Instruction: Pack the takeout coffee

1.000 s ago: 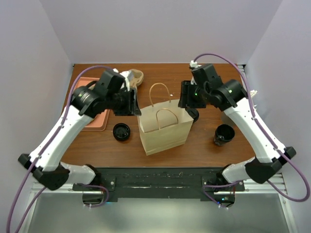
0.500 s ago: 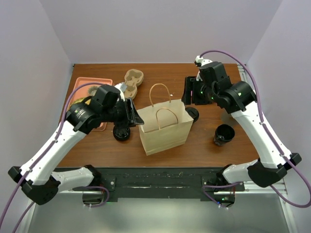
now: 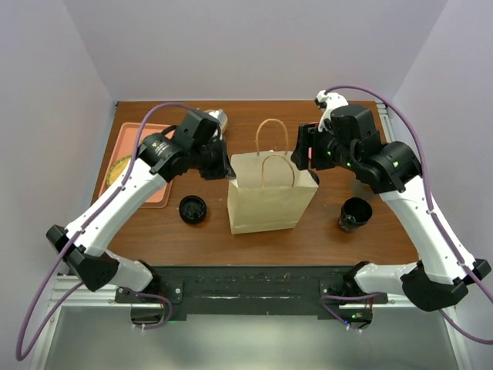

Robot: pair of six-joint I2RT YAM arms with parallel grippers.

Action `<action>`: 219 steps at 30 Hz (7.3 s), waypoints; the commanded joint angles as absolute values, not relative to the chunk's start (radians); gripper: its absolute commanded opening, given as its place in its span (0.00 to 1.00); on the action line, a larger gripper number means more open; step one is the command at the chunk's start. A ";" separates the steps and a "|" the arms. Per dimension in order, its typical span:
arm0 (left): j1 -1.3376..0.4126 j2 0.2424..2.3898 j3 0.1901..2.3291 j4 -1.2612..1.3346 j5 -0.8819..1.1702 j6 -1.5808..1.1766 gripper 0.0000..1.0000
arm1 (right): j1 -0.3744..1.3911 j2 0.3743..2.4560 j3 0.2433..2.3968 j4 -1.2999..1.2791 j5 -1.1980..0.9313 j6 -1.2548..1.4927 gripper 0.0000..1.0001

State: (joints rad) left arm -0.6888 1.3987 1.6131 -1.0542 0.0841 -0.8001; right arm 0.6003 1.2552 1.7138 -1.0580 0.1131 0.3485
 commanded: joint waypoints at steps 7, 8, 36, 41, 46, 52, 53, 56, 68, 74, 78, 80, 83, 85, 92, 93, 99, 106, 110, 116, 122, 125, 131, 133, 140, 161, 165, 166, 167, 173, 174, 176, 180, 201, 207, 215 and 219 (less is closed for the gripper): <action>-0.692 1.252 1.478 -0.783 0.034 -0.526 0.00 | 0.600 1.256 1.761 -1.058 0.127 0.281 0.64; -0.692 1.224 1.406 -0.723 0.037 -0.526 0.00 | 0.601 1.246 1.758 -1.057 0.129 0.285 0.65; -0.692 0.991 1.152 -0.509 -0.037 -0.382 0.00 | 0.632 1.198 1.434 -1.002 -0.002 0.551 0.48; -0.692 0.965 1.100 -0.522 -0.014 -0.397 0.06 | 0.657 1.201 1.411 -0.980 0.031 0.572 0.28; -0.692 0.933 1.043 -0.545 -0.005 -0.414 0.33 | 0.669 1.198 1.381 -0.976 0.072 0.586 0.04; -0.692 0.928 1.065 -0.653 -0.021 -0.449 0.40 | 0.692 1.177 1.338 -0.947 0.089 0.621 0.00; -0.692 0.927 1.063 -0.675 -0.025 -0.457 0.40 | 0.696 1.167 1.330 -0.937 0.086 0.626 0.00; -0.693 0.914 1.048 -0.683 -0.047 -0.469 0.42 | 0.707 1.158 1.316 -0.934 0.090 0.646 0.00; -0.693 0.936 1.086 -0.669 -0.032 -0.534 0.45 | 0.718 1.077 1.226 -0.873 0.078 0.718 0.00; -0.693 0.954 1.111 -0.655 -0.021 -0.546 0.45 | 0.721 1.071 1.215 -0.871 0.074 0.722 0.00; -0.692 0.962 1.129 -0.663 -0.031 -0.557 0.45 | 0.721 1.062 1.210 -0.867 0.071 0.729 0.00; -0.693 0.965 1.132 -0.666 -0.035 -0.558 0.47 | 0.719 1.062 1.209 -0.865 0.066 0.729 0.00; -0.693 0.968 1.137 -0.664 -0.041 -0.561 0.48 | 0.721 1.055 1.201 -0.862 0.063 0.736 0.00; -0.692 0.971 1.138 -0.666 -0.040 -0.563 0.45 | 0.721 1.049 1.192 -0.858 0.055 0.742 0.00; -0.693 0.980 1.140 -0.681 -0.040 -0.563 0.33 | 0.722 1.035 1.175 -0.859 0.057 0.747 0.00; -0.692 0.980 1.143 -0.683 -0.037 -0.561 0.34 | 0.723 1.034 1.174 -0.859 0.057 0.746 0.00; -0.692 0.985 1.154 -0.690 -0.041 -0.563 0.29 | 0.721 1.031 1.173 -0.854 0.055 0.750 0.00; -0.692 0.979 1.140 -0.666 -0.006 -0.506 0.00 | 0.721 1.031 1.236 -0.845 0.040 0.713 0.28; -0.692 0.959 1.098 -0.653 0.022 -0.456 0.00 | 0.723 1.045 1.380 -0.860 0.057 0.650 0.39; -0.692 0.913 1.049 -0.637 0.034 -0.411 0.00 | 0.719 1.124 1.538 -0.900 0.178 0.626 0.53; -0.692 0.859 1.026 -0.629 0.058 -0.376 0.00 | 0.658 1.311 1.712 -1.037 0.502 0.514 0.56; -0.692 0.861 1.023 -0.638 0.084 -0.364 0.00 | 0.537 1.397 1.709 -1.048 0.433 0.457 0.59; -0.692 0.850 1.019 -0.630 0.117 -0.364 0.00 | 0.437 1.500 1.628 -1.029 0.321 0.404 0.69; -0.692 0.848 1.012 -0.637 0.126 -0.361 0.00 | 0.420 1.526 1.600 -1.009 0.264 0.384 0.75; -0.692 0.818 0.966 -0.659 0.140 -0.316 0.00 | 0.385 1.638 1.537 -0.976 0.147 0.241 0.79; -0.692 0.830 1.011 -0.696 0.147 -0.271 0.00 | 0.316 1.749 1.569 -1.051 0.038 0.123 0.79; -0.693 0.841 1.020 -0.703 0.146 -0.278 0.00 | 0.314 1.746 1.565 -1.049 0.028 0.120 0.79; -0.692 0.842 1.023 -0.703 0.146 -0.279 0.00 | 0.316 1.746 1.562 -1.048 0.023 0.120 0.80; -0.692 0.844 1.025 -0.703 0.144 -0.281 0.00 | 0.316 1.746 1.559 -1.048 0.025 0.118 0.80; -0.692 0.856 1.042 -0.709 0.140 -0.282 0.00 | 0.316 1.753 1.565 -1.042 0.051 0.121 0.84; -0.692 0.857 1.043 -0.709 0.140 -0.282 0.00 | 0.314 1.753 1.569 -1.043 0.054 0.123 0.84; -0.693 0.862 1.045 -0.710 0.140 -0.284 0.00 | 0.316 1.753 1.585 -1.046 0.066 0.127 0.85; -0.693 0.864 1.045 -0.707 0.138 -0.287 0.00 | 0.316 1.756 1.586 -1.043 0.075 0.121 0.86; -0.692 0.897 1.065 -0.703 0.132 -0.282 0.00 | 0.314 1.786 1.529 -0.976 0.094 0.123 0.81; -0.692 0.907 1.086 -0.718 0.112 -0.291 0.00 | 0.314 1.783 1.513 -0.977 0.112 0.126 0.73; -0.692 0.939 1.143 -0.788 0.023 -0.342 0.00 | 0.314 1.763 1.569 -1.025 0.132 0.132 0.57; -0.692 0.953 1.170 -0.816 -0.023 -0.380 0.00 | 0.316 1.737 1.710 -1.129 0.118 0.135 0.52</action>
